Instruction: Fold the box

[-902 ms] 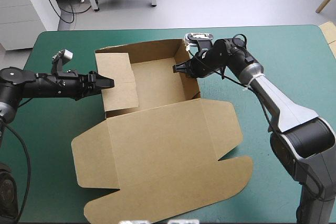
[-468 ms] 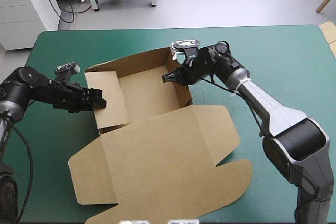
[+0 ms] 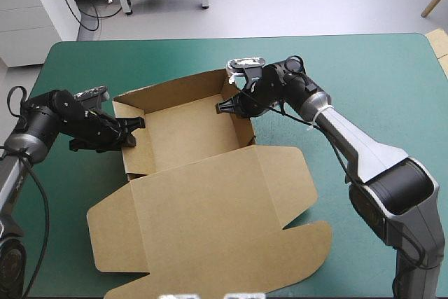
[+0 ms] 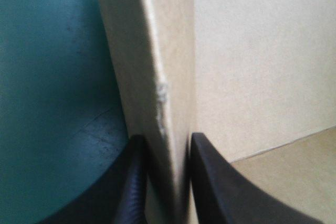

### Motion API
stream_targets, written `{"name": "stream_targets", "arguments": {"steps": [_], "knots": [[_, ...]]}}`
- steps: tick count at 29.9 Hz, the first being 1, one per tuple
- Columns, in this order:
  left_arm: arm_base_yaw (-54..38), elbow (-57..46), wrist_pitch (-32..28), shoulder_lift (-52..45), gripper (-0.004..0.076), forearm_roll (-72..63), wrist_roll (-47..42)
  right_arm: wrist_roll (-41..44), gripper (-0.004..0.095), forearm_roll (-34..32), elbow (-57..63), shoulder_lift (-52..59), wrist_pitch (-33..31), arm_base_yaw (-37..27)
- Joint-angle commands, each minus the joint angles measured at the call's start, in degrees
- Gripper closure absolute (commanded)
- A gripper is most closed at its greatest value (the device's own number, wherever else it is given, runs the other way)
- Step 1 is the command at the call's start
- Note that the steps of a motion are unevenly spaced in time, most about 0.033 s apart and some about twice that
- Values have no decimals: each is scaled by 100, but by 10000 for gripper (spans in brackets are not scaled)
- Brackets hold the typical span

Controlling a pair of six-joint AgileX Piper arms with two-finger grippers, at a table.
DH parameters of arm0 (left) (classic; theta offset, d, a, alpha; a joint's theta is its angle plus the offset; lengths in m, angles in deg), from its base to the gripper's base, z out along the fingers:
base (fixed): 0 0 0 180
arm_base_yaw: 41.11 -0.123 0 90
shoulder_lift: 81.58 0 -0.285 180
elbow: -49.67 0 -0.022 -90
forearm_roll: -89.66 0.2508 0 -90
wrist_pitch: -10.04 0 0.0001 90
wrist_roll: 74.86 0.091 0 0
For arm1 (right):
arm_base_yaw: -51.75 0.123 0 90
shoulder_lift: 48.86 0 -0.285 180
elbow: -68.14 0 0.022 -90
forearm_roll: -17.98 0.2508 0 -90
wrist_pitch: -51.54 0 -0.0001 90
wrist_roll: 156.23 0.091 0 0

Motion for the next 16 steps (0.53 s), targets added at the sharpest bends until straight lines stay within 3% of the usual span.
{"name": "stream_targets", "arguments": {"steps": [1, 4, 16], "knots": [[70, 135, -142, -208, 650, -324, -161, 34, 928, 554, -184, 370, 118, 87], [70, 135, -137, -187, 732, -300, -161, 34, 928, 566, -184, 370, 73, 87], [472, 472, -90, 290, 731, 62, -14, 182, 928, -88, -184, 370, -525, 87]]}}
